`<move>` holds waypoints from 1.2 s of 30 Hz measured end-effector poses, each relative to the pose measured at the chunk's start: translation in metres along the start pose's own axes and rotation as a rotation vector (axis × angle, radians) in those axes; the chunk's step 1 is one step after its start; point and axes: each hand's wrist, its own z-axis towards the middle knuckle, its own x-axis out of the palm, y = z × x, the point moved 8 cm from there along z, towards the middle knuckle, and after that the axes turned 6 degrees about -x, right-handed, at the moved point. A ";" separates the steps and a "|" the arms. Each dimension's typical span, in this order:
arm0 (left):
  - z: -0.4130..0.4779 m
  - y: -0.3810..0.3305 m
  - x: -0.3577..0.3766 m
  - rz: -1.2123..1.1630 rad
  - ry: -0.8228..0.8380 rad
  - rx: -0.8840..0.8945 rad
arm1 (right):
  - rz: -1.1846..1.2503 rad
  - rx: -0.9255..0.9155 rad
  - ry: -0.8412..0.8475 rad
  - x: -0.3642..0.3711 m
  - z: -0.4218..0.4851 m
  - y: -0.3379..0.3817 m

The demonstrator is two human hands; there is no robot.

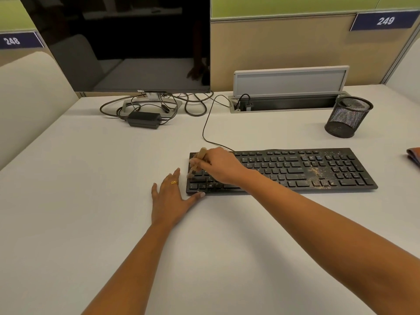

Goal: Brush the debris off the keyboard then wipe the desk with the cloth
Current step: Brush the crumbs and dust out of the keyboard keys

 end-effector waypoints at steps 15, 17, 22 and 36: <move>-0.002 -0.001 -0.001 -0.016 -0.011 0.001 | -0.180 0.118 -0.140 -0.009 -0.005 -0.015; -0.002 -0.002 -0.001 -0.019 -0.009 0.001 | -0.133 0.160 -0.178 -0.014 -0.004 -0.019; -0.002 -0.001 -0.001 -0.007 -0.006 -0.002 | -0.104 0.205 -0.282 -0.020 -0.011 -0.025; -0.002 -0.002 -0.002 -0.017 -0.005 -0.003 | -0.123 0.072 -0.041 -0.012 -0.008 -0.016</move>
